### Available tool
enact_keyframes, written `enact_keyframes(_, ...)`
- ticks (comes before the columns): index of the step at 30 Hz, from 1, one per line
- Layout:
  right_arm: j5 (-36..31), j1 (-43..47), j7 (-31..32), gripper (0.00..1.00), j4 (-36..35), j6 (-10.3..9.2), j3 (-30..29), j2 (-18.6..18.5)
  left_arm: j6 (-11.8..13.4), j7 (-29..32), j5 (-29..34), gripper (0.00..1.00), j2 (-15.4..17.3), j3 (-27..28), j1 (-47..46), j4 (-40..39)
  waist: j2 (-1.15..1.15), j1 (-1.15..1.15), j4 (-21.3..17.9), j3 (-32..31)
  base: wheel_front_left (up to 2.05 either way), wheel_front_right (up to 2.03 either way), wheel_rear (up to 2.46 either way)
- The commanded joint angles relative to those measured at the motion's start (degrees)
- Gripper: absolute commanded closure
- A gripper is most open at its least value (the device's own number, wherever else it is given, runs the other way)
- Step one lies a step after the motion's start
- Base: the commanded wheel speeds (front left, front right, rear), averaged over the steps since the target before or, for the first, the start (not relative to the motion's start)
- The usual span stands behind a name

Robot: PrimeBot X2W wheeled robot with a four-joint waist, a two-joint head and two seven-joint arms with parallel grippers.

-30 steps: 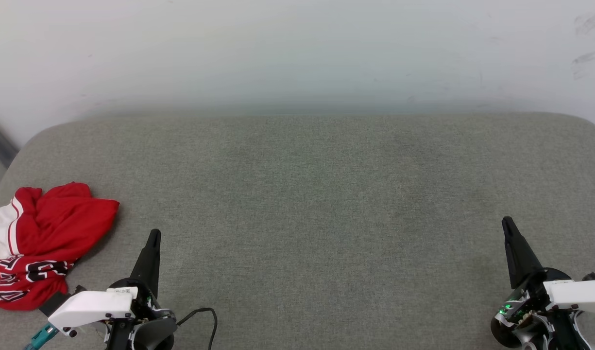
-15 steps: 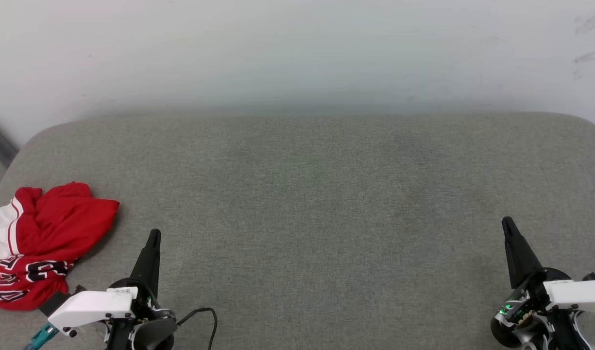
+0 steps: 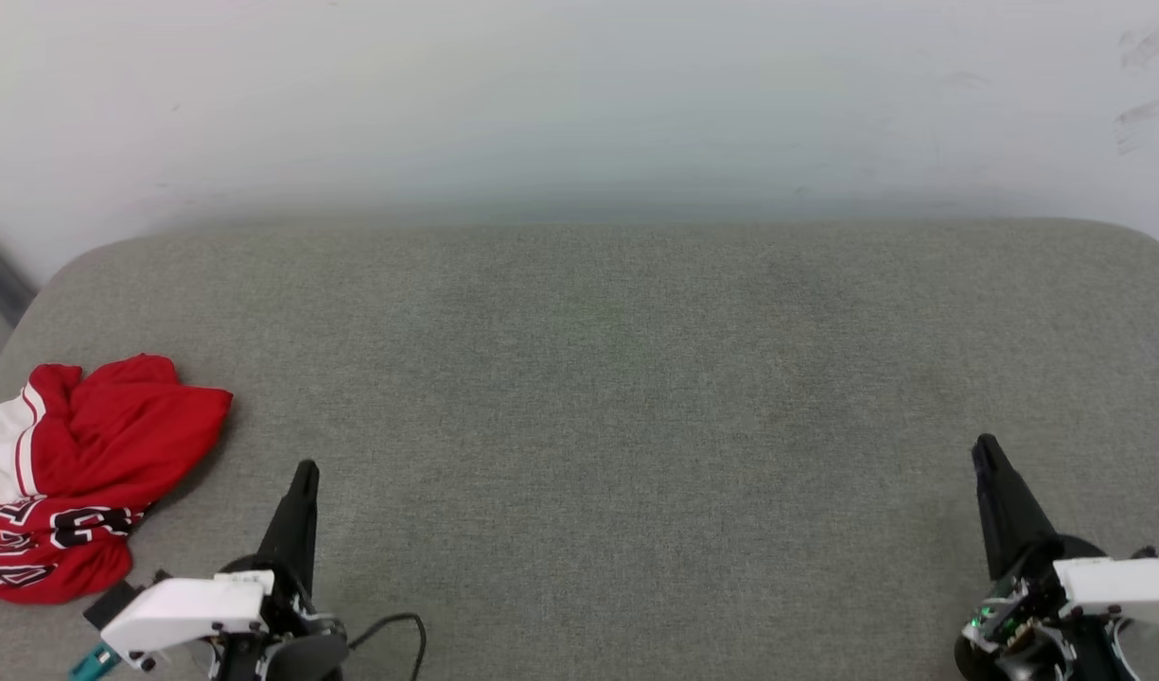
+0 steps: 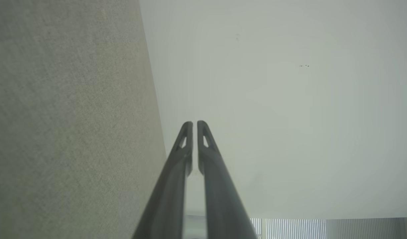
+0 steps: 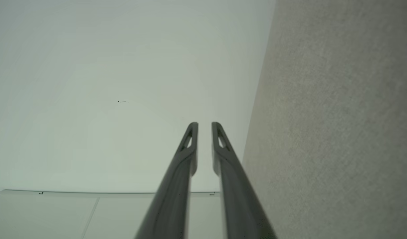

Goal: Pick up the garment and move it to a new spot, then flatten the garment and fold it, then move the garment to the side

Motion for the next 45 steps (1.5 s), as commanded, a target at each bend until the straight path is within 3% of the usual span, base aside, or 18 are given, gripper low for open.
enact_keyframes(1, 0.0, -0.1, -0.1, 0.00, -0.2, 0.00, 0.0, 0.0, 0.0, 0.0, 0.0, 0.00, 0.0, -0.1, -0.1, -0.2, 0.00, 0.00, 0.0, 0.0, 0.00, 0.00, 0.00)
enact_keyframes(14, -4.6, 0.6, -3.8, 0.00, -2.3, 0.00, 2.7, -0.8, 0.0, -3.8, 3.0, 0.00, 0.0, -3.9, -0.8, -1.9, 0.00, 0.00, -0.1, 0.0, 0.00, 0.00, 0.00)
enact_keyframes(45, -44.3, 2.0, -9.8, 0.00, -7.3, 0.00, 6.2, -1.7, 0.4, -10.9, 40.0, 0.00, 0.1, -9.0, -1.3, -5.2, 0.00, 0.00, -0.3, -0.4, 0.00, 0.00, 0.00)
